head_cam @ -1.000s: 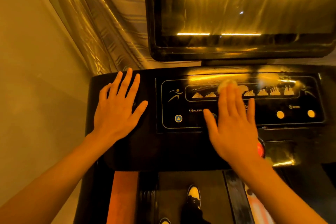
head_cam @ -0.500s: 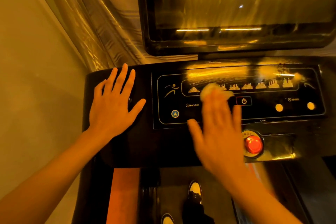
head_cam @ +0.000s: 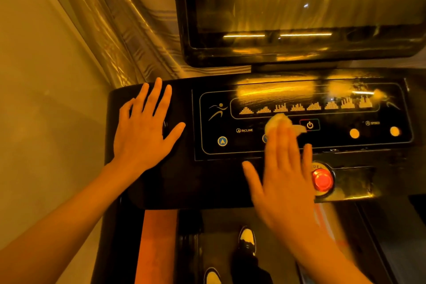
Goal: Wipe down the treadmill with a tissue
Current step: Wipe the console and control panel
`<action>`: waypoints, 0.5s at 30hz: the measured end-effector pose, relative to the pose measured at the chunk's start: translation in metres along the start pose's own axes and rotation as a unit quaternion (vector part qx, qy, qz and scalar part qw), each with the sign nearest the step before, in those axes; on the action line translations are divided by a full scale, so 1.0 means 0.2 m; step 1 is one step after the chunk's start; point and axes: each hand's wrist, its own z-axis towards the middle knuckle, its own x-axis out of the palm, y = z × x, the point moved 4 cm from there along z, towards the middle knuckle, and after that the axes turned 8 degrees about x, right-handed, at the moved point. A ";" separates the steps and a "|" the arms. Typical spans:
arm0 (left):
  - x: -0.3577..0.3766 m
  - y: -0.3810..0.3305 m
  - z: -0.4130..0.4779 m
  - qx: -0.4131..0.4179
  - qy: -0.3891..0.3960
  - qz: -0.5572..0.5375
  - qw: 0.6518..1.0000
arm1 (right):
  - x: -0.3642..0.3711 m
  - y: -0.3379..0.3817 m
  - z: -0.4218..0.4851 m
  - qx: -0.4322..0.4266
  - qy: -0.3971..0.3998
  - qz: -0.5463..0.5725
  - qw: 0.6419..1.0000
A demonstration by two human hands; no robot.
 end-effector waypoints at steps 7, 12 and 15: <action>0.01 0.00 0.00 -0.003 0.004 -0.007 1.000 | 0.04 0.49 -0.01 -0.107 0.029 0.076 0.991; 0.01 0.01 0.00 0.001 0.005 -0.008 1.000 | -0.04 0.24 0.28 -0.082 0.021 0.026 0.996; 0.01 0.01 0.00 -0.002 0.002 -0.008 1.000 | -0.11 0.08 0.37 0.009 0.019 0.043 0.999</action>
